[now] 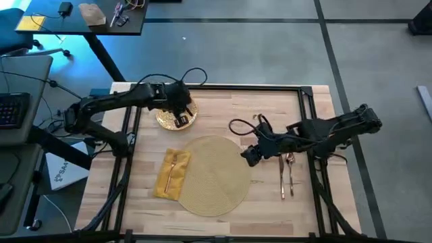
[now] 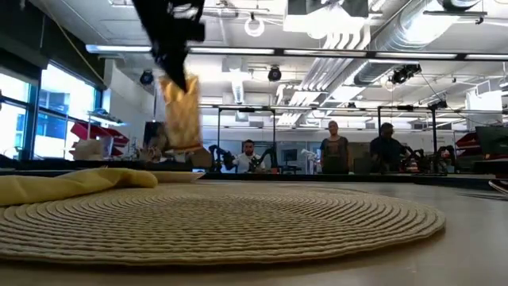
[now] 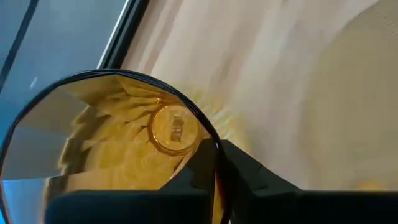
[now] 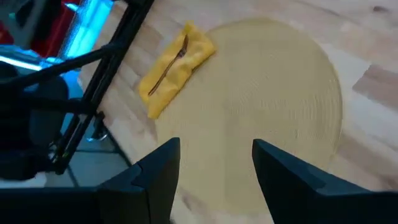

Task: Set table place
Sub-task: Move the brown glass to the top right of the brown placemat

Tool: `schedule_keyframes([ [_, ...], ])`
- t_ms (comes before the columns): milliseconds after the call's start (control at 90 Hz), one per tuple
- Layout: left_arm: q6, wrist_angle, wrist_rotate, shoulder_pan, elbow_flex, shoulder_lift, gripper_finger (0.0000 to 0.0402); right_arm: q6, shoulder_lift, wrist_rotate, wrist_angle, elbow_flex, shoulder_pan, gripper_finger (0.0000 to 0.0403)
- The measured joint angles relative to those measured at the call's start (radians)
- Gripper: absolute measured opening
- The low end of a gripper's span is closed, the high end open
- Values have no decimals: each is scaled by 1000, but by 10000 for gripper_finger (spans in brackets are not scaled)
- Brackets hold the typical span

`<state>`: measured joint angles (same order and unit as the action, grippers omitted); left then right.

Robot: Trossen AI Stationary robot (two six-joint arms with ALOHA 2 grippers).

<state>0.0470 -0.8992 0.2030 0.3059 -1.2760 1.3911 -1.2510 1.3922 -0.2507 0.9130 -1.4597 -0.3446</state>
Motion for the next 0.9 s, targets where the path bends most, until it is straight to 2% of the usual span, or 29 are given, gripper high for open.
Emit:
schedule_keyframes([
  [122,-33,112,-16,-100,-77,63,1,-8,-48,-25,42,0,-20,172],
  [278,-71,227,-20,-189,-193,222,0,-16,-97,-62,95,0,-25,162],
  [456,-39,198,-24,-241,-366,434,0,-45,-138,-76,167,0,-25,154],
  [622,11,169,-65,-265,-499,555,0,-61,-145,-71,247,0,-28,154],
  [900,101,135,-87,-270,-566,673,1,-136,-141,-86,316,2,-82,154],
])
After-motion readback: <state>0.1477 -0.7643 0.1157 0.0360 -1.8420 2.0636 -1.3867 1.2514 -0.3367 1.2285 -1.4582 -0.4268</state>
